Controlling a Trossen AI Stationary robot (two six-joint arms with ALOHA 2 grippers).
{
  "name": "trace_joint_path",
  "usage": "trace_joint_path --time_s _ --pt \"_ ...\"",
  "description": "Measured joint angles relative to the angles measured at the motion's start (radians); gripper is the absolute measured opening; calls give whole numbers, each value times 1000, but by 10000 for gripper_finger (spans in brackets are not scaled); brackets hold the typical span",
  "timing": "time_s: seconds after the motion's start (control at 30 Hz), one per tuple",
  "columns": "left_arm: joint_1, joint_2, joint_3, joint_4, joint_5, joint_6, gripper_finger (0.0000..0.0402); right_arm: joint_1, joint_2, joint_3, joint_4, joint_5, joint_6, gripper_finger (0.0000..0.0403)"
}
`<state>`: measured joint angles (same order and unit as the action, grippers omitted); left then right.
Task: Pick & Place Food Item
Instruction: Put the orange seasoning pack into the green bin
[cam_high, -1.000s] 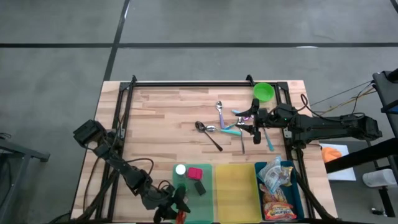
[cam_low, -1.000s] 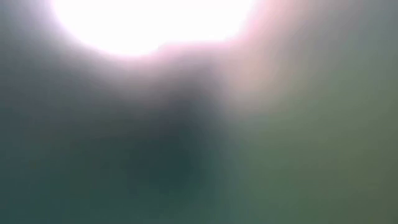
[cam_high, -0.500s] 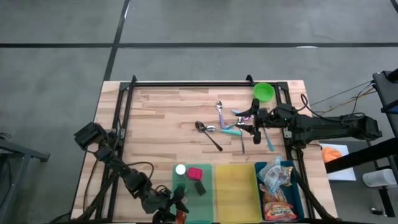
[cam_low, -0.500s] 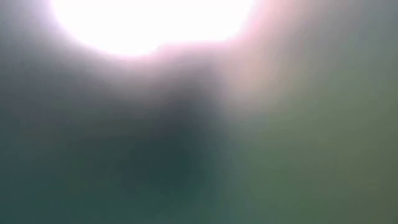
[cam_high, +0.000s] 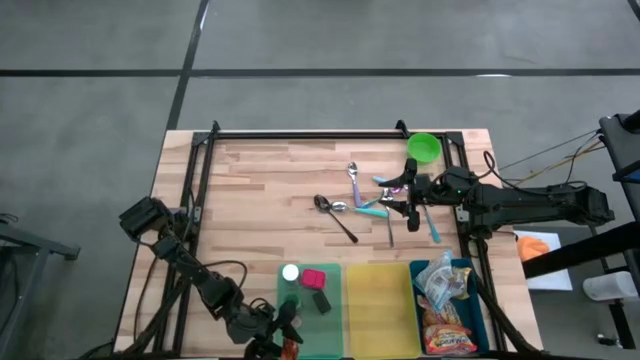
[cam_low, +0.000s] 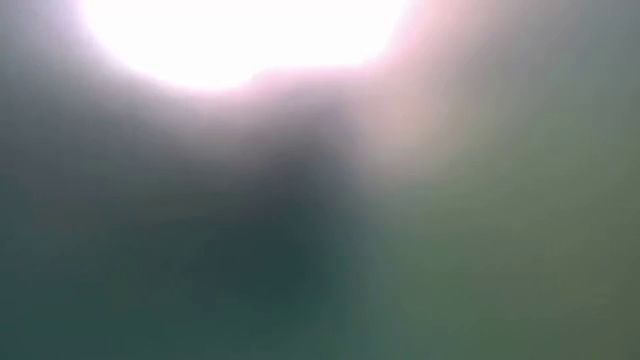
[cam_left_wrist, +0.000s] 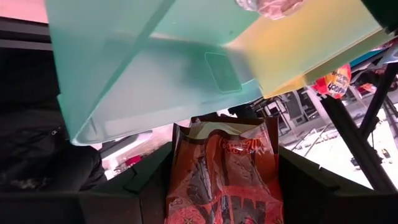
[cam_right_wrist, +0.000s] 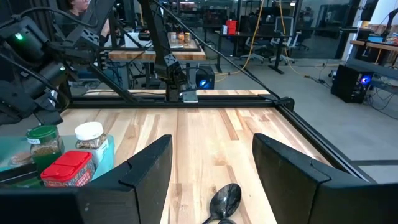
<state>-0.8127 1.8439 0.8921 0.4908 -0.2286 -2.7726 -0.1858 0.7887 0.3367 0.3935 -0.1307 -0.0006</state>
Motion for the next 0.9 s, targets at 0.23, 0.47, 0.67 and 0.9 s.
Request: trace_joint_path --time_s 0.23,0.47,0.67,0.9 --pt "1 0 0 0 0 -1 232 0 0 0 0 0 0 221" --pt "2 10 0 6 -20 -25 232 0 0 0 0 0 0 221" --pt "1 12 -15 5 -20 -72 232 0 0 0 0 0 0 221" --pt "0 12 -15 -1 -23 -89 232 0 0 0 0 0 0 221"
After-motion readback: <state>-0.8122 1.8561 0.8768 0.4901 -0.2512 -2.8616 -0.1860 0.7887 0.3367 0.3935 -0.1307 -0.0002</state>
